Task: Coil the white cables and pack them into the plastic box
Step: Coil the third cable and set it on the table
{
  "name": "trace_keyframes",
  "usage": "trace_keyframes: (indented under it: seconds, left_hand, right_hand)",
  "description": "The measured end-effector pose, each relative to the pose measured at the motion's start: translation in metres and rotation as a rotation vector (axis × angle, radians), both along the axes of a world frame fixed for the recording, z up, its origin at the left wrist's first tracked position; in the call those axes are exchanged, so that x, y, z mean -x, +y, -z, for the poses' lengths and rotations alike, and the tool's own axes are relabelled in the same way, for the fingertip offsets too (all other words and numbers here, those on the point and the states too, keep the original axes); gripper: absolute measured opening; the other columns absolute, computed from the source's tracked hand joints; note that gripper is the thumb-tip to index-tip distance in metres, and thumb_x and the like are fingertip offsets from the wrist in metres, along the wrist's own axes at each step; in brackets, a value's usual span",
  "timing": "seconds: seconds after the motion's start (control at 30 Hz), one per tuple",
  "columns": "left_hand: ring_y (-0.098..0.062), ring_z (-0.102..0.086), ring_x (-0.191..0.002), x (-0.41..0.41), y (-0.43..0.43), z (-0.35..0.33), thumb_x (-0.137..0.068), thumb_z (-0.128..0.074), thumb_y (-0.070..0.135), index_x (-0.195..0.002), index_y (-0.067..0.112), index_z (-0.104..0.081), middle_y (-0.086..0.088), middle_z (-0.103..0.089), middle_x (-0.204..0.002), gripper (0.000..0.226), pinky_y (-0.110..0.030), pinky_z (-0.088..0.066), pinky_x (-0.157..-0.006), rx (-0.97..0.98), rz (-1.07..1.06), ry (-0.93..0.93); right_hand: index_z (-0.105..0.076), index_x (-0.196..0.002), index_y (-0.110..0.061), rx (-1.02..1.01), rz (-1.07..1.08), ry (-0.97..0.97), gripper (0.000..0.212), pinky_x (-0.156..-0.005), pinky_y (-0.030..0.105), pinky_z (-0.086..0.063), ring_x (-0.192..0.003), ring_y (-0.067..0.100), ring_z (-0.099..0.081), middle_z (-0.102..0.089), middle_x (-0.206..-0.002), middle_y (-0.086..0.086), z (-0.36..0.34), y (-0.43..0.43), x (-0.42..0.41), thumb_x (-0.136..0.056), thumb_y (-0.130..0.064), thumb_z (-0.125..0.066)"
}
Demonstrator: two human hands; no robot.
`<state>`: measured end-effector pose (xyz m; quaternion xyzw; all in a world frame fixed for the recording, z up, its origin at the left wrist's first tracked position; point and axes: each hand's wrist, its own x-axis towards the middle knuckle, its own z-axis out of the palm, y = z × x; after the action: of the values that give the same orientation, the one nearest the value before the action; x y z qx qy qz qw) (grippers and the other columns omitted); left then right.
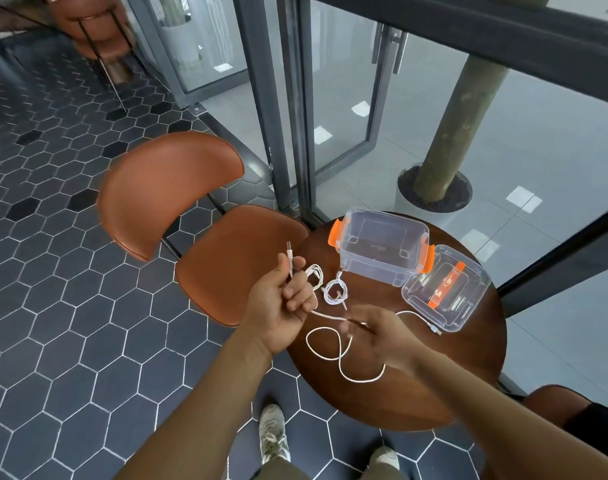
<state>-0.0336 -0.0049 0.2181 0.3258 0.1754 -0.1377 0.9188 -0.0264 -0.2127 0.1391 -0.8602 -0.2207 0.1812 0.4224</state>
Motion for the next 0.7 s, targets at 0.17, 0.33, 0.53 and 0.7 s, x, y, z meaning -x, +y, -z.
trace_keyframes:
  seconds: [0.17, 0.33, 0.53, 0.7]
  left_hand:
    - [-0.007, -0.025, -0.036, 0.008, 0.008, 0.003, -0.104, -0.037, 0.035, -0.088, 0.011, -0.055, 0.007, -0.030, -0.044, 0.034, -0.022, -0.034, -0.042, 0.129, 0.114, -0.076]
    - [-0.010, -0.021, -0.038, 0.012, 0.014, 0.001, -0.106, -0.031, 0.034, -0.089, 0.010, -0.054, 0.006, -0.034, -0.044, 0.038, -0.022, -0.037, -0.043, 0.196, 0.318, -0.164]
    - [-0.013, -0.045, -0.034, 0.017, 0.011, -0.007, -0.102, -0.042, 0.032, -0.084, 0.008, -0.061, -0.007, -0.056, -0.049, 0.035, -0.024, -0.043, -0.041, -0.212, 0.674, -0.196]
    - [-0.031, -0.073, -0.067, 0.016, 0.006, -0.014, -0.102, -0.048, 0.036, -0.091, 0.004, -0.061, -0.026, -0.074, -0.086, 0.036, -0.027, -0.049, -0.050, -0.638, 0.744, -0.107]
  right_hand:
    - [-0.074, -0.102, -0.020, -0.007, -0.052, -0.069, 0.022, -0.075, 0.027, -0.049, -0.086, 0.011, -0.062, -0.065, -0.087, -0.007, -0.005, -0.013, -0.021, -0.096, -0.036, -0.060]
    - [-0.074, -0.102, -0.027, 0.128, -0.111, 0.005, 0.040, -0.080, 0.031, -0.047, -0.088, 0.006, -0.056, -0.061, -0.087, -0.015, -0.013, -0.017, -0.032, -0.091, -0.058, -0.051]
    - [-0.073, -0.103, -0.018, 0.340, -0.204, -0.103, 0.031, -0.082, 0.035, -0.050, -0.089, 0.016, -0.062, -0.070, -0.097, -0.003, -0.053, 0.006, -0.058, -0.094, -0.046, -0.062]
    - [-0.073, -0.100, -0.020, 0.386, -0.229, -0.288, 0.017, -0.080, 0.039, -0.053, -0.089, 0.017, -0.066, -0.074, -0.099, -0.004, -0.100, 0.026, -0.074, -0.094, -0.033, -0.063]
